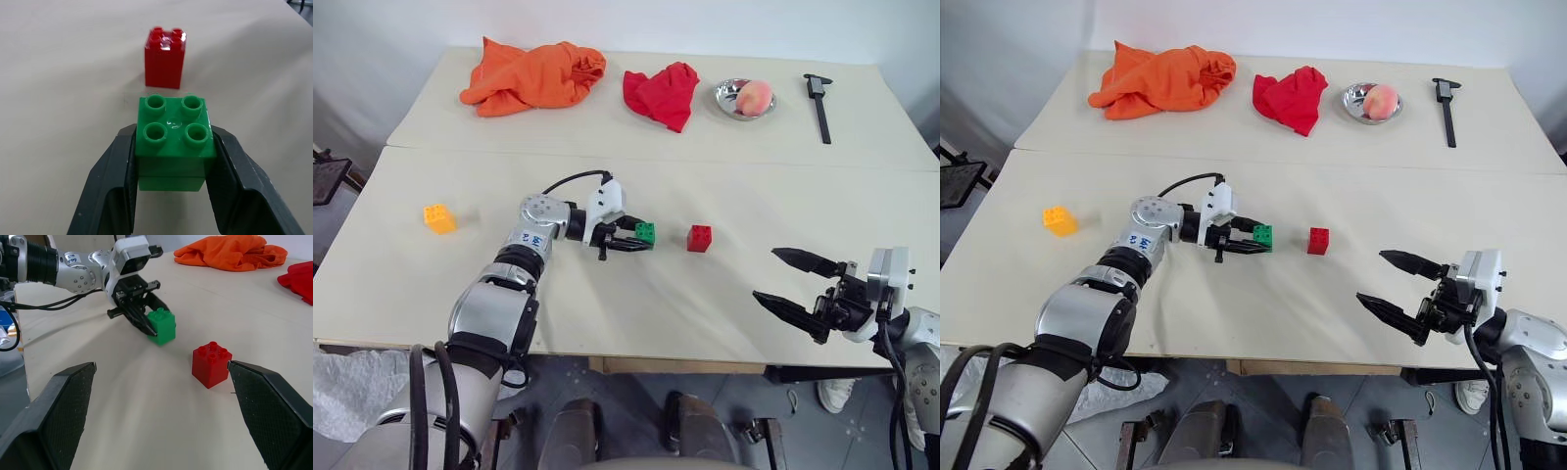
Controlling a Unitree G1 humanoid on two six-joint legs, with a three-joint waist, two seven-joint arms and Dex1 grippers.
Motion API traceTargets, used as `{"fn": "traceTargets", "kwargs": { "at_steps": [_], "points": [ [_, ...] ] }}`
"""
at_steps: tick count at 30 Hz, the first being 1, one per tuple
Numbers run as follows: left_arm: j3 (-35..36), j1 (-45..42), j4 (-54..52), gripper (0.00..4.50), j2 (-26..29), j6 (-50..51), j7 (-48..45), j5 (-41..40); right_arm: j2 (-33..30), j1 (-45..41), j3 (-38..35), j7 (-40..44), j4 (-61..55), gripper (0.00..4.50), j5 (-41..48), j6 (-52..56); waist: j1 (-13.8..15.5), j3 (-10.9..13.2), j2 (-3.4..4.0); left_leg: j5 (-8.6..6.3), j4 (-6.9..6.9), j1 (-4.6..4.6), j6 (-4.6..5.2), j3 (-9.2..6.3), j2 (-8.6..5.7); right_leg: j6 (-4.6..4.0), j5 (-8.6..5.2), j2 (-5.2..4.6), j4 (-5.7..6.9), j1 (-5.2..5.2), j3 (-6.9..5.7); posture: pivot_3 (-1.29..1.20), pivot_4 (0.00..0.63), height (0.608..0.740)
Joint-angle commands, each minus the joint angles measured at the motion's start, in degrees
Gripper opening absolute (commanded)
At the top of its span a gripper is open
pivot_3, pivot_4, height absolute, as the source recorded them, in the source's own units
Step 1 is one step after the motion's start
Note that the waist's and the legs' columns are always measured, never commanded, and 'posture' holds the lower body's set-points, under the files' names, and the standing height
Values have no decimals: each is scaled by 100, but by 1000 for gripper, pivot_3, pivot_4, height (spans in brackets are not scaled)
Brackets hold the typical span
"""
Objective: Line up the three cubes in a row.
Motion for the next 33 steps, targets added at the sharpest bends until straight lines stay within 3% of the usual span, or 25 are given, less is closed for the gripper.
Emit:
{"fn": "traceTargets", "kwargs": {
  "at_steps": [1, 7, 8, 16, 23, 25, 28, 30, 33],
  "points": [
    [58, -243, -1, 1499, -43, -40, 120, 109, -30, 104, -253, -59, -267, 4500, 135, -33, 4, 0, 0, 0, 0, 0, 0, 0, 0, 0, 0, 0, 0, 0, 0, 0, 150, 740],
    [82, -275, 50, 1499, -85, 104, 282, 239, 23, 273, -294, -140, -395, 4500, 153, -56, 2, 0, 0, 0, 0, 0, 0, 0, 0, 0, 0, 0, 0, 0, 0, 0, 150, 740],
    [103, -278, 51, 2229, -92, 91, 366, 251, 29, 284, -285, -162, -411, 4500, 159, -56, 0, 0, -1, 0, 0, 0, 0, 0, 0, 0, 0, 0, 0, 0, 0, 0, 150, 740],
    [264, -112, -15, 4489, 84, -123, 270, 205, 10, 167, -138, -117, -319, 4500, 167, -24, -3, 0, -1, 0, 0, 1, 0, 0, 0, 0, 0, 0, 1, 0, 0, 0, 150, 740],
    [928, 560, -849, 4489, 643, -599, -843, -648, 32, -435, 282, 201, 176, 4500, 62, -70, -71, 0, 0, 0, 0, 4, 0, 2, 3, 0, 0, 0, 3, -1, 2, 0, 150, 740],
    [1124, 951, -1430, 4489, 831, -541, -876, -953, 62, -662, 432, 313, 367, 4500, 11, -127, -89, 0, 0, 0, -1, 4, -1, 1, 3, 0, 0, 0, 5, -2, 2, 0, 150, 740],
    [1644, 2246, -3543, 4489, 1102, 97, -351, -1708, 173, -1211, 717, 458, 782, 4500, -76, -181, -167, 0, 1, 0, 1, 5, -1, 0, 4, -1, 0, 0, 6, -1, 5, 0, 150, 740],
    [2129, 3481, -5353, 4489, 1173, 660, 513, -2047, 290, -1656, 905, 578, 1126, 4500, -167, -233, -200, 0, 1, -1, -1, 7, -1, -2, 6, -1, 0, -1, 8, -2, 12, 0, 150, 740],
    [2772, 4832, -7178, 4489, 1038, 1351, 1877, -2309, 402, -2095, 1128, 794, 1486, 4500, -276, -337, -237, 0, 1, -3, -2, 11, -3, -10, 8, -1, 0, -2, 10, 0, 13, 0, 150, 740]
  ]
}}
